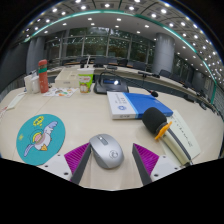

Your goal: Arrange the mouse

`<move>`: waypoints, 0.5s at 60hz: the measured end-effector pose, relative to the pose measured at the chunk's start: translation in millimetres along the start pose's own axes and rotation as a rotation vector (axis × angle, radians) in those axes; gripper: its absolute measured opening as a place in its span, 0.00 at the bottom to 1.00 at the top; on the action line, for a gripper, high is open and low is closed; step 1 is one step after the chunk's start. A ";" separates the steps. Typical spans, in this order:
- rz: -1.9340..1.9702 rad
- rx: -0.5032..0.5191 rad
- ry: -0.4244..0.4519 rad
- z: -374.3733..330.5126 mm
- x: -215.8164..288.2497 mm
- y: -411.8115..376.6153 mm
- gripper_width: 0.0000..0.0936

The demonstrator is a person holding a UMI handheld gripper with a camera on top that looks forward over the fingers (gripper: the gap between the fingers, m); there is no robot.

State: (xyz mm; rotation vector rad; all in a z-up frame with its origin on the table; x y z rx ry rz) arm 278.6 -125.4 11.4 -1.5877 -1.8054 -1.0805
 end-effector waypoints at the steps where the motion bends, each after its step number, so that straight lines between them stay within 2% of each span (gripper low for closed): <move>1: -0.001 0.001 0.000 3.0 1.6 1.1 0.91; 8: 0.006 0.011 -0.008 23.2 9.3 7.0 0.86; 12: 0.013 0.019 -0.017 33.1 10.6 8.5 0.80; 15: 0.022 0.034 -0.015 36.6 13.3 6.7 0.71; 19: 0.024 0.055 -0.012 39.1 14.1 2.6 0.54; 30: 0.038 0.046 -0.027 39.7 13.4 2.1 0.44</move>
Point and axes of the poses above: the point between the fingertips, and its own axes, seen from behind it with the camera up: y to the right, x up, z forward, the way the camera looks, the point moved 2 cm from there along -z, backward, against the way the camera looks, and after that the axes turned 8 degrees about -z, right-handed, at the moved point
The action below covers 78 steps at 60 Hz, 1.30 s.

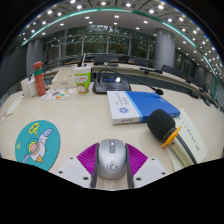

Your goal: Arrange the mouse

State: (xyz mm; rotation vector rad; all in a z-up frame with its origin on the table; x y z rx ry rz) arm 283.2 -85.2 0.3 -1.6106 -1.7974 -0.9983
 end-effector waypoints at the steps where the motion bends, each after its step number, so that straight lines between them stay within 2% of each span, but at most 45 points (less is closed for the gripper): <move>1: 0.005 -0.002 -0.004 0.1 0.0 0.1 0.43; 7: 0.005 -0.027 -0.022 -3.5 2.8 0.0 0.38; 12: 0.022 -0.050 -0.009 -14.4 19.2 -1.6 0.38; 19: 0.057 -0.042 0.098 -54.5 81.7 -28.9 0.38; 25: 0.051 0.006 0.183 -86.8 131.3 -81.0 0.38; 29: 0.035 0.046 0.197 -93.5 148.5 -123.8 0.38; 38: 0.026 0.114 0.132 -70.5 120.7 -207.5 0.37; 49: 0.022 0.088 0.015 -27.9 63.3 -240.8 0.38; 54: 0.030 0.079 -0.019 -18.5 42.9 -242.6 0.46; 56: 0.031 0.073 0.010 -18.6 46.0 -242.0 0.50; 59: 0.026 0.074 -0.012 -20.8 43.1 -241.3 0.55; 61: 0.023 0.073 -0.026 -25.0 40.3 -241.6 0.65; 64: 0.017 0.076 -0.032 -34.8 40.4 -243.2 0.89; 65: 0.015 0.075 -0.034 -39.3 41.5 -243.3 0.93; 67: 0.011 0.069 -0.030 -50.7 45.7 -242.2 0.89; 71: 0.003 0.038 -0.024 -80.2 55.3 -236.8 0.92; 78: 0.031 0.018 -0.015 -146.6 68.4 -233.2 0.91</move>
Point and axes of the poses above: the point between the fingertips, and its own axes, seen from behind it with the camera up: y to the right, x up, z forward, the way the camera looks, the point moved 2 cm from there along -z, backward, against the way the camera looks, and after that the axes turned 8 degrees about -z, right-handed, at the moved point
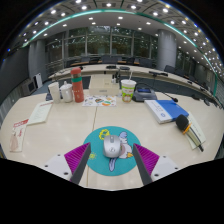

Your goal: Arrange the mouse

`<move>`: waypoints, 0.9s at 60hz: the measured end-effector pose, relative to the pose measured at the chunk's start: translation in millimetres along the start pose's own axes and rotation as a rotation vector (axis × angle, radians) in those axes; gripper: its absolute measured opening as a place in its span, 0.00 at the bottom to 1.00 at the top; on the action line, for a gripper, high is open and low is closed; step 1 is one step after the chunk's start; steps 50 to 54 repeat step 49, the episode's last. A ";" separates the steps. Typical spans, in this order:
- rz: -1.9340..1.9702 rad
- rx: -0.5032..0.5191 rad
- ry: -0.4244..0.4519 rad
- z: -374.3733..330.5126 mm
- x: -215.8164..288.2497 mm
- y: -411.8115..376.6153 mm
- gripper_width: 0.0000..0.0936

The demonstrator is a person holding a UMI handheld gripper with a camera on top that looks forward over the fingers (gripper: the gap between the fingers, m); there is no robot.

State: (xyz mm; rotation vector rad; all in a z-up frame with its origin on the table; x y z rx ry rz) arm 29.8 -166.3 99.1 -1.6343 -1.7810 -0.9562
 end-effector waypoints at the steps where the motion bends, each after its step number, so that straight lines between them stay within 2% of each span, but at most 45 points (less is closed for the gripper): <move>1: 0.004 0.001 0.004 -10.1 1.2 -0.3 0.92; 12: -0.003 -0.022 0.022 -115.7 -4.7 7.0 0.92; 26: -0.003 -0.036 0.049 -223.1 -42.2 15.4 0.91; 41: -0.001 -0.028 0.077 -287.1 -71.4 14.0 0.91; 54: 0.000 -0.018 0.098 -303.6 -72.1 11.9 0.92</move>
Point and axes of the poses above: the point between the fingertips, and its own axes, seen from behind it with the camera up: y to the right, x up, z forward, the way the camera looks, the point moved 2 cm from there along -z, backward, against the way the camera looks, and after that the axes turned 8 degrees about -z, right-handed, at the moved point
